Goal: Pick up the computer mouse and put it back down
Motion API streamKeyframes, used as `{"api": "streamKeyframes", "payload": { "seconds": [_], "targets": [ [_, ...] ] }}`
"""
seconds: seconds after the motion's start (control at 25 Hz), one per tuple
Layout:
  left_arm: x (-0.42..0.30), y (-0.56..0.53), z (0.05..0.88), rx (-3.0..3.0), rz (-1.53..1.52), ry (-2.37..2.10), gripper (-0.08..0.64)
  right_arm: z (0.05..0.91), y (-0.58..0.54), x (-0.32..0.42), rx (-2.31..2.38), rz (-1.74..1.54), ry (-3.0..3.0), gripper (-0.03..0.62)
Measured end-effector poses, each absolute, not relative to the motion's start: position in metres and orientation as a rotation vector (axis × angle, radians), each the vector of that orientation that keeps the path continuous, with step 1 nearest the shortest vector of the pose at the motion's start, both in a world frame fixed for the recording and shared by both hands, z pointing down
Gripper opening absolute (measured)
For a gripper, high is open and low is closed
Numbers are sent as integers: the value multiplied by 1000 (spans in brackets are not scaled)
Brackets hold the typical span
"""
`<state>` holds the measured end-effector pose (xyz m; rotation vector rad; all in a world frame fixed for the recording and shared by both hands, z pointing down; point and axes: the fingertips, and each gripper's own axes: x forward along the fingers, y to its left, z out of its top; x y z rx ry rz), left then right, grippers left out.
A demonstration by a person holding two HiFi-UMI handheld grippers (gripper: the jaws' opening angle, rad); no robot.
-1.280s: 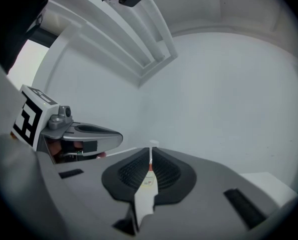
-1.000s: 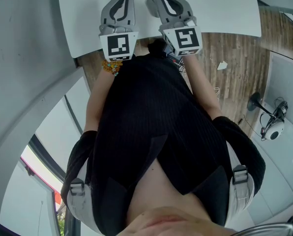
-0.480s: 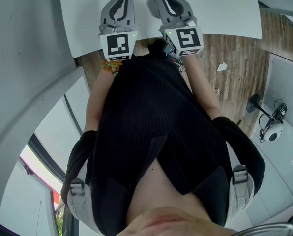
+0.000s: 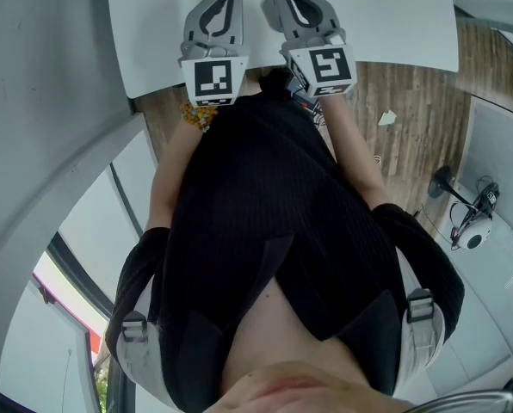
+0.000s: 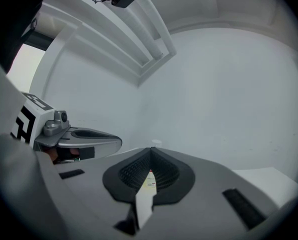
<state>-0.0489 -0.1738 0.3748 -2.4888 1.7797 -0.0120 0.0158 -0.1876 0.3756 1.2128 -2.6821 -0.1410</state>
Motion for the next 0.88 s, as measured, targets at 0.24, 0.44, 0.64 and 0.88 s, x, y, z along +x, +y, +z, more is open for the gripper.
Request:
{"api": "streamKeyframes", "payload": {
  "seconds": [0.24, 0.44, 0.64, 0.88],
  "targets": [
    [-51, -173, 378, -2494, -20, 1783, 3, 378, -190, 18, 1223, -146, -2668, 26],
    [-52, -173, 379, -2498, -19, 1786, 3, 381, -190, 18, 1216, -139, -2667, 26],
    [-50, -172, 380, -2498, -23, 1784, 3, 377, -188, 21, 1236, -135, -2689, 26],
    [-48, -164, 383, -2501, -50, 1779, 3, 378, -186, 24, 1256, -123, -2678, 26]
  ]
}}
